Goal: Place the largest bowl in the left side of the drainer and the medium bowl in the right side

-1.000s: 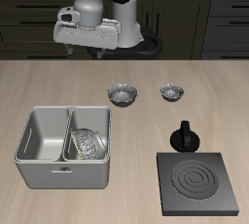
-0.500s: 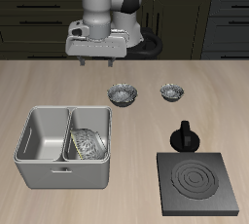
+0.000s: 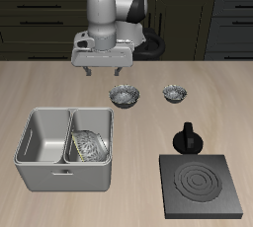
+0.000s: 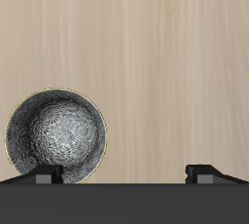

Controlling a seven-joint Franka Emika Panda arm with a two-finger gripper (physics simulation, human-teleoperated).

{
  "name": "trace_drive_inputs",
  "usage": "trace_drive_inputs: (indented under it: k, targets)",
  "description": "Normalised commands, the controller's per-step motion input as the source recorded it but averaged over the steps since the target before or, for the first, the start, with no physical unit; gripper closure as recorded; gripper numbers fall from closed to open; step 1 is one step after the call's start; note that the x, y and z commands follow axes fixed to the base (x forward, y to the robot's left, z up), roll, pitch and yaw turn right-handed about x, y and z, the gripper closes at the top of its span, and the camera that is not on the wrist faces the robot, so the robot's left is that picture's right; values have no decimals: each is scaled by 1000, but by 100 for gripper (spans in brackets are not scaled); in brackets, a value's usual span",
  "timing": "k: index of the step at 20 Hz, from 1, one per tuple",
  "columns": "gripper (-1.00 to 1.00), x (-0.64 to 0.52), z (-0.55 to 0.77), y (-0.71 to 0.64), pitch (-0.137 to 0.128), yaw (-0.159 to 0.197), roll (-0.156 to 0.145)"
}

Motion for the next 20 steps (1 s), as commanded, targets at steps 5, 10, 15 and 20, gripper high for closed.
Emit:
trace_drive_inputs:
  k: [5,10,15,20]
  targets:
    - [-100,45,-377,114,53,-20,34]
    - [-100,-13,-320,63,40,-10,16]
    - [-100,-56,-271,17,35,-1,23]
    - [-100,-108,-401,64,62,0,38]
